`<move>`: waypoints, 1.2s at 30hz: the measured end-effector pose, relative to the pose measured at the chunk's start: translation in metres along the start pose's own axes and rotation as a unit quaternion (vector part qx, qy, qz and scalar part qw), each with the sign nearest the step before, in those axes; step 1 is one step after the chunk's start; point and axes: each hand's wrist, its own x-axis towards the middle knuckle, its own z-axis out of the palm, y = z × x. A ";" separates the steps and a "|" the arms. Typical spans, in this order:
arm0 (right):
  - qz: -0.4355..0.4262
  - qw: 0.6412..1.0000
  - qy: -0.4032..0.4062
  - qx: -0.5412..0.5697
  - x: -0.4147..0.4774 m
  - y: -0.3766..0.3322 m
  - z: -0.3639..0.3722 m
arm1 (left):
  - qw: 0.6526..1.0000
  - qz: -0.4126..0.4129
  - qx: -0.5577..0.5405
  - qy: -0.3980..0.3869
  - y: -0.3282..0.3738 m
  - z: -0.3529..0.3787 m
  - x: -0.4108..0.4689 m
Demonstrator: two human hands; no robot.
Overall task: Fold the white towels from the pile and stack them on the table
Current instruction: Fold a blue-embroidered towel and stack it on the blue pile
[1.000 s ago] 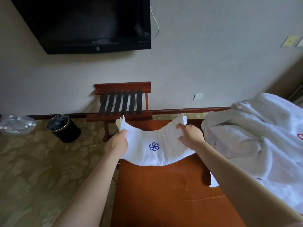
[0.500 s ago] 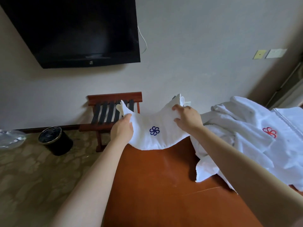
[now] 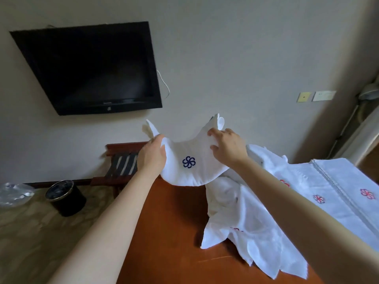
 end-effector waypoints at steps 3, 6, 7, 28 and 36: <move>0.017 0.999 0.036 -0.015 0.004 0.029 -0.033 | 0.999 0.047 -0.024 0.001 0.045 0.008 0.008; 0.043 0.996 0.066 -0.034 0.006 0.066 -0.068 | 0.995 0.096 -0.040 0.001 0.093 0.015 0.019; 0.055 0.995 0.073 -0.036 0.005 0.078 -0.080 | 0.993 0.103 -0.053 0.008 0.110 0.016 0.022; 0.127 0.980 0.144 -0.051 -0.065 0.380 -0.222 | 0.972 0.219 -0.089 0.006 0.439 0.138 -0.017; 0.163 0.981 0.079 -0.077 -0.117 0.474 -0.227 | 0.969 0.212 -0.089 -0.085 0.510 0.228 -0.049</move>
